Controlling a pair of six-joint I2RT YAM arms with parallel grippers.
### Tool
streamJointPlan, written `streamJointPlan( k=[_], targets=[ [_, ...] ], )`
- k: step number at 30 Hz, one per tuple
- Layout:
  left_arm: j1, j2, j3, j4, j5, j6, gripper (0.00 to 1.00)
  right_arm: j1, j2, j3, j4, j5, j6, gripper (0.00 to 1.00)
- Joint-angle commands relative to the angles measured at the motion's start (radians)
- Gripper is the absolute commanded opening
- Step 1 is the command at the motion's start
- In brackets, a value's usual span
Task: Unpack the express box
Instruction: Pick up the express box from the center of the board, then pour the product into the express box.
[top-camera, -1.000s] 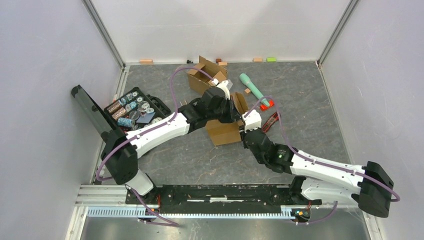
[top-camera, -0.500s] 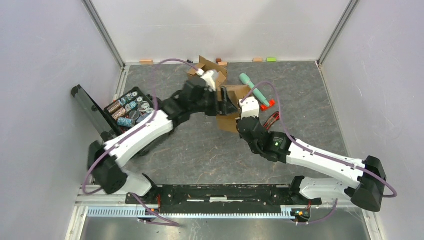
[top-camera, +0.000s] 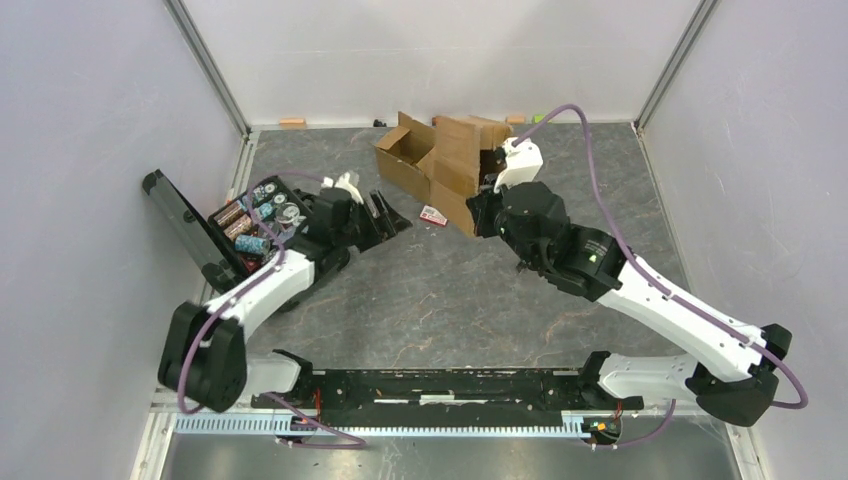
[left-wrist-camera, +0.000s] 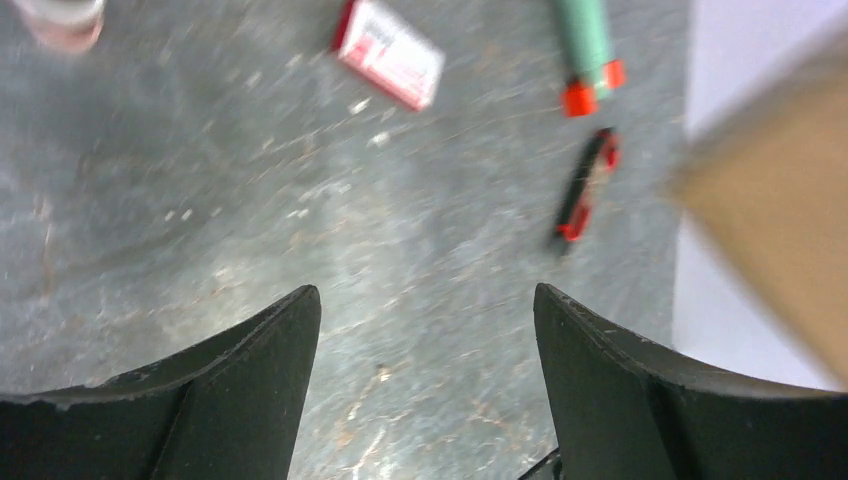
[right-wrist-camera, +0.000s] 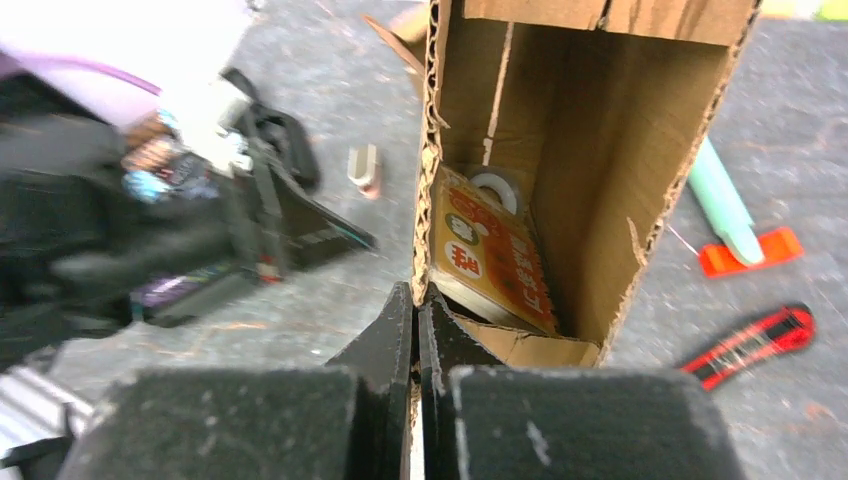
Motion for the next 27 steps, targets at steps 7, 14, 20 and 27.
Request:
streamJointPlan(
  k=[7,14,20,27],
  targets=[
    [-0.003,0.287,-0.048,0.432,0.105,-0.202,0.84,0.005,0.017,0.15,0.226,-0.357,0.084,0.0],
    [-0.019,0.364,-0.069,0.645,0.171,-0.342,0.85,0.002,0.042,0.089,0.379,-0.491,0.193,0.0],
    [-0.018,0.344,-0.089,0.769,0.206,-0.427,0.85,-0.126,-0.08,-0.138,0.486,-0.568,0.33,0.0],
    [-0.02,0.249,-0.119,0.81,0.233,-0.468,0.85,-0.278,-0.126,-0.321,0.521,-0.697,0.404,0.0]
  ],
)
